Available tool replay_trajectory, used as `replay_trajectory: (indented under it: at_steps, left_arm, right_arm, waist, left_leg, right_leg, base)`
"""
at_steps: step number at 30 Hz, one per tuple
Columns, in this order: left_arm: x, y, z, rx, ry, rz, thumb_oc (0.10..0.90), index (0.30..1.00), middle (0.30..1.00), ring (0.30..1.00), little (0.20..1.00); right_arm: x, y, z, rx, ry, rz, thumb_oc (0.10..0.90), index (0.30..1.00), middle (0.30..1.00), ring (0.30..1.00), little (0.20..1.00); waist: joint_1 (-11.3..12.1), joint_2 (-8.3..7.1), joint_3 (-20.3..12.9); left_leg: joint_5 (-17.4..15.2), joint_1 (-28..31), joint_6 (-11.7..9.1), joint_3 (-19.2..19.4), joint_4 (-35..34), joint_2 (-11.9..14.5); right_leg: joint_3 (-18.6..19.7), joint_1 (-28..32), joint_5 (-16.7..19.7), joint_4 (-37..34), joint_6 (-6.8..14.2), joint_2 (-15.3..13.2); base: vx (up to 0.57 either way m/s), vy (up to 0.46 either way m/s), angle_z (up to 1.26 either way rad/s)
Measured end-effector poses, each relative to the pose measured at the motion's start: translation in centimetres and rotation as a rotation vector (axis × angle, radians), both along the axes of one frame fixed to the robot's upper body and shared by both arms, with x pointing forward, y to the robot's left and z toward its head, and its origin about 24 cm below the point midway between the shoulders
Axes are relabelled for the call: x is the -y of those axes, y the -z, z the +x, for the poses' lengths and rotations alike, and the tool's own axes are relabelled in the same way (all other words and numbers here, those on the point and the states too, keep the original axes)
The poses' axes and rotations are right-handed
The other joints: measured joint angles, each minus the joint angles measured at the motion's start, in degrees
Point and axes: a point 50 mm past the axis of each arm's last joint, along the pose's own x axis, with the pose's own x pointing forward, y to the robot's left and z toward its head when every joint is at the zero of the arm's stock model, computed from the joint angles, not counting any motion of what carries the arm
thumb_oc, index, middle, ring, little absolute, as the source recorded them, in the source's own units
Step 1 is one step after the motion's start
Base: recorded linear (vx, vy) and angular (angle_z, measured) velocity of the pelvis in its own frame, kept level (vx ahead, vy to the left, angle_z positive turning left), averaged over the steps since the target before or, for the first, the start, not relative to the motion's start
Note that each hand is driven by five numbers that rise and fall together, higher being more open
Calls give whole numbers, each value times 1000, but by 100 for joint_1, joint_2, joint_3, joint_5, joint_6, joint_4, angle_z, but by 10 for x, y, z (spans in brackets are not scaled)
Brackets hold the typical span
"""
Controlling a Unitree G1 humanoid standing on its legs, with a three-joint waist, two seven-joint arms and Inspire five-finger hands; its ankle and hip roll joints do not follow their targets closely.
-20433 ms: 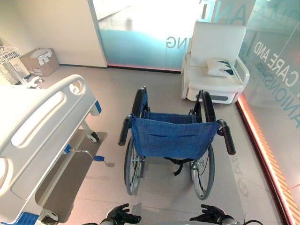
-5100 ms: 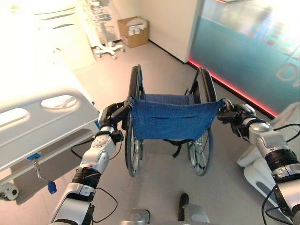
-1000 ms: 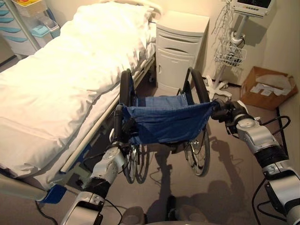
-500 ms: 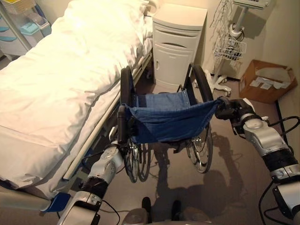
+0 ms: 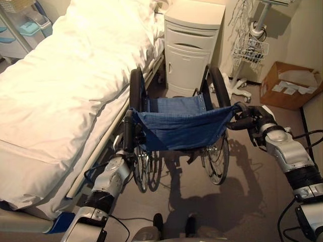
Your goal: Push the wheelchair next to the bed
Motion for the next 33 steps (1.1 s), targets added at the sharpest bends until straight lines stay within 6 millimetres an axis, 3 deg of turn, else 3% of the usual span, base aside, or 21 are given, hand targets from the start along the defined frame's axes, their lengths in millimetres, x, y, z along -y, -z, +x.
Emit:
replay_trajectory:
  at_steps: [12,16,22,24,26,29,33]
  left_arm:
    - [-1,3,-4,-14,-15,4,800,900,900,900,900]
    - [-1,4,-14,-9,-27,46,800,900,900,900,900]
    - [-10,2,-24,-5,-10,100,800,900,900,900,900]
    - [-14,-2,-26,11,4,109,800,900,900,900,900]
    - [-22,-9,-27,40,-18,108,800,900,900,900,900]
    - [-54,-32,-26,107,-109,156,800,900,900,900,900]
    - [-80,-48,-29,140,-181,212,800,900,900,900,900]
  right_arm:
    - [3,5,-4,0,64,91,800,900,900,900,900]
    - [6,6,-11,12,83,128,800,900,900,900,900]
    - [16,3,-16,-12,54,63,800,900,900,900,900]
    - [30,0,-20,-42,42,2,800,900,900,900,900]
    - [38,-1,-22,-64,51,-10,800,900,900,900,900]
    - [48,0,-24,-83,80,-21,800,900,900,900,900]
    - [59,2,-30,-85,128,-7,800,900,900,900,900]
  waist:
    - [21,-1,1]
    - [46,-4,2]
    - [103,-11,6]
    - [231,-25,13]
    - [287,-46,26]
    - [397,-123,67]
    - [511,-136,74]
  left_leg:
    - [7,131,-7,3,-81,3]
    - [7,133,-7,-8,-101,3]
    - [7,139,-6,-11,-114,4]
    - [6,137,-7,-14,-114,0]
    - [7,128,-7,-14,-114,-6]
    - [7,132,-7,-29,-114,-19]
    - [1,124,1,-34,-114,-74]
  right_leg:
    - [-1,90,-8,0,-2,0]
    - [-6,89,-11,0,-4,1]
    - [-8,92,-21,0,11,-6]
    - [-14,98,-27,0,21,-16]
    - [-13,106,-39,0,37,-23]
    - [-9,123,-46,0,50,-34]
    - [-6,122,-41,0,98,-84]
  base:
    - [0,0,0]
    - [0,0,0]
    - [-1,-5,0]
    - [0,-30,7]
    - [-3,-19,12]
    - [-2,-5,5]
    - [-3,0,1]
